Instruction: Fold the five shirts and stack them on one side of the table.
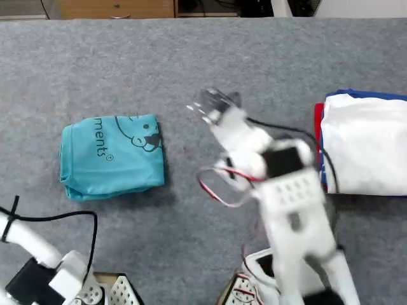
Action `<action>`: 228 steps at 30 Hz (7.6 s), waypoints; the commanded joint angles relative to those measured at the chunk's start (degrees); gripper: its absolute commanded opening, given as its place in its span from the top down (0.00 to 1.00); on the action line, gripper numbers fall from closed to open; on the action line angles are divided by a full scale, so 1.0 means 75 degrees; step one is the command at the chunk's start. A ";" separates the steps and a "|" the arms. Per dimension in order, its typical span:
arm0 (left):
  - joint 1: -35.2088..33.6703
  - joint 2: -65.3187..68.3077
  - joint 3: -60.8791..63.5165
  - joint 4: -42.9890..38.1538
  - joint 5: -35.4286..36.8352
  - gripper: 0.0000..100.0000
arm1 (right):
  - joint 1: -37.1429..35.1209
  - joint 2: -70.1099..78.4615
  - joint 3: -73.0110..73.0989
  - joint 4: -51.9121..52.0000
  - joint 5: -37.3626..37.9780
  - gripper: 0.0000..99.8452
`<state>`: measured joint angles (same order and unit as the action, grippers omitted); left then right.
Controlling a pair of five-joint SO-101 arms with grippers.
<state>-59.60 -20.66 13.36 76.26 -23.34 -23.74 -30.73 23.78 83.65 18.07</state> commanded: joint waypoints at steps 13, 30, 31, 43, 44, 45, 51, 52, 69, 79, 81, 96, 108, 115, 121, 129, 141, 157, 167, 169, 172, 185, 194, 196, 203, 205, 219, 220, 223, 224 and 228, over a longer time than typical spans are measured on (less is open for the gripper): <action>-0.0774 -0.0252 0.0516 -0.0762 0.0082 0.98 | -0.2456 0.5199 -0.4026 -0.0152 -0.1911 1.00; -0.1360 -0.0240 0.0516 -0.0762 0.0105 0.98 | -0.2397 0.8023 -0.4284 -0.0129 -0.1325 1.00; -0.1442 -0.0240 0.0516 -0.0762 0.0094 0.98 | -0.2374 0.7859 -0.4308 -0.0082 -0.1325 1.00; -0.2731 -0.0240 0.1266 -0.1782 0.0105 0.98 | -0.3569 0.6687 -0.7027 0.0527 -0.1301 1.00; -0.2860 -0.0240 0.1348 -0.1793 0.0070 0.98 | -0.3722 0.6840 -0.7086 0.0375 -0.1301 1.00; -0.2966 -0.0240 0.1407 -0.1793 0.0070 0.98 | -0.3862 0.7015 -0.7144 0.0211 -0.1289 1.00; -0.3376 -0.0240 0.1477 -0.1793 0.0070 0.98 | -0.4319 0.8375 -0.7590 -0.0985 -0.1289 1.00; -0.3434 -0.0240 0.1477 -0.1793 0.0070 0.98 | -0.4413 0.8610 -0.7730 -0.1090 -0.1289 1.00; -0.3962 -0.0240 0.1477 -0.1793 0.0059 0.98 | -0.5855 1.1376 -1.0262 -0.1125 -0.0645 1.00; -0.3892 -0.0240 0.1477 -0.1793 0.0059 0.98 | -0.5187 1.0942 -1.1833 -0.0012 -0.0469 1.00; -0.3810 -0.0240 0.1477 -0.1793 0.0059 0.98 | -0.4952 1.0942 -1.2337 0.0270 -0.0246 1.00; -0.3364 -0.0240 0.1969 -0.1805 0.0059 0.98 | -0.3100 1.0919 -1.3111 0.2532 -0.2180 0.93; -0.3130 -0.0240 0.2004 -0.1805 0.0059 0.98 | -0.3136 0.8727 -0.9641 0.2508 -0.4290 0.68; -0.2977 -0.0240 0.2040 -0.1793 0.0059 0.98 | -0.3522 0.8762 -0.8610 0.2192 -0.5275 0.67; -0.2977 -0.0240 0.2145 -0.1793 0.0059 0.98 | -0.3686 0.9934 -0.9032 0.1442 -0.5427 0.67; -0.3024 -0.0240 0.2133 -0.1793 0.0059 0.98 | -0.3405 1.2149 -1.0907 0.1453 -0.6400 0.68; -0.3024 -0.0252 0.2075 -0.1793 0.0059 0.98 | -0.3089 1.3591 -1.2829 0.2497 -0.5579 0.99; -0.2966 -0.0275 0.1805 -0.1805 0.0059 0.98 | -0.1190 1.0860 -1.1024 0.2497 -0.2016 1.00; -0.2954 -0.0252 0.1653 -0.1805 0.0059 0.98 | 0.1577 0.9934 -0.9981 0.1840 0.4056 1.00; -0.2954 -0.0252 0.1653 -0.1805 0.0059 0.98 | 0.1940 1.0086 -0.9993 0.1196 0.5111 1.00; -0.2837 -0.0264 0.1664 -0.1793 0.0047 0.98 | 0.2163 1.0403 -1.0051 0.0481 0.5990 1.00; -0.2637 -0.0311 0.1700 -0.1793 -0.0481 0.98 | 0.2174 1.0215 -1.1212 0.1887 0.4349 0.74; -0.2520 -0.0311 0.1688 -0.1793 -0.0481 0.98 | 0.1694 1.0192 -1.2161 0.2497 0.1911 0.95; -0.2485 -0.0322 0.1641 -0.1770 -0.0481 0.98 | 0.1577 1.0180 -1.2056 0.2508 0.1430 0.98; -0.2497 -0.0322 0.1641 -0.1793 -0.0492 0.98 | 0.1061 0.8785 -0.9805 0.2508 -0.0457 1.00; -0.2485 -0.0322 0.1629 -0.1793 -0.0492 0.98 | 0.0815 0.8188 -0.8738 0.2508 -0.0879 1.00; -0.2462 -0.0322 0.1395 -0.1747 -0.0492 0.98 | 0.0064 0.8457 -0.4706 0.1043 -0.1477 1.00; -0.2473 -0.0322 0.1395 -0.1747 -0.0492 0.98 | -0.0053 0.8539 -0.4612 0.1043 -0.1477 1.00; -0.2520 -0.0322 0.1395 -0.1747 -0.0492 0.98 | -0.0182 0.8586 -0.4519 0.1043 -0.1477 1.00; -0.2532 -0.0322 0.1395 -0.1747 -0.0492 0.98 | -0.0182 0.8551 -0.4577 0.1055 -0.1477 1.00; -0.2555 -0.0322 0.1395 -0.1735 -0.0492 0.98 | -0.0170 0.8129 -0.5222 0.1594 -0.1477 1.00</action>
<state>-78.77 -20.66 26.64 63.60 -26.77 -24.26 33.98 -11.30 93.05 7.52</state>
